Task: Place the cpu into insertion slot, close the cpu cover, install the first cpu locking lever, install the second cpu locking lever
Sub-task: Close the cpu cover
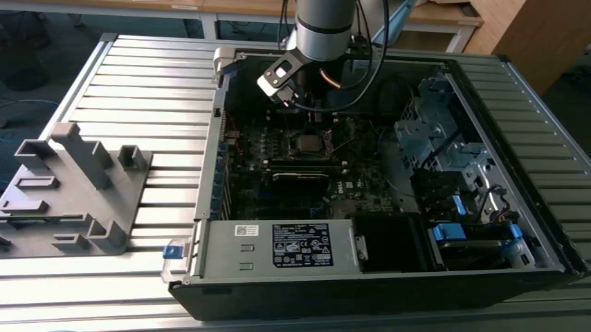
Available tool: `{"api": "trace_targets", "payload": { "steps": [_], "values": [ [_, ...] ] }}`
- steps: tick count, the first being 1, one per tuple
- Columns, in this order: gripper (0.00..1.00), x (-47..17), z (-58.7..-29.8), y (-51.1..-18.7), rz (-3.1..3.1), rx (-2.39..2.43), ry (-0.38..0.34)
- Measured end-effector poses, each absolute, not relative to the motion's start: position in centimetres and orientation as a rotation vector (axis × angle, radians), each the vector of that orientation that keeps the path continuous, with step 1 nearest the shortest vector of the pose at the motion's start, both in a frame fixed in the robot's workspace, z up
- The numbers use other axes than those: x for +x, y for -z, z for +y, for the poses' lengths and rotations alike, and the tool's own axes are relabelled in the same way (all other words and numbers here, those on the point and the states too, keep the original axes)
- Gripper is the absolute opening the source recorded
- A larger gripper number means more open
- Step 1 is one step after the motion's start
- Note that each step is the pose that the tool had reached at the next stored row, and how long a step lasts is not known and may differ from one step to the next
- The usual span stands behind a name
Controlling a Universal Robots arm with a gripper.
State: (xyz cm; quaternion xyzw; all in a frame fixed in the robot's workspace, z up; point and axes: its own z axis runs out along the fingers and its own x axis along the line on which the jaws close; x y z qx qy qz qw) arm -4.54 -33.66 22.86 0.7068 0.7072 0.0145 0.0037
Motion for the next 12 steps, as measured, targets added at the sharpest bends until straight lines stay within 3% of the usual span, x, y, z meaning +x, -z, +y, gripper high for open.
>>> {"api": "trace_targets", "payload": {
  "steps": [12],
  "values": [
    [0.11, -4.54, -33.66, -23.20, 2.217, 2.215, -0.045]
  ]
}}
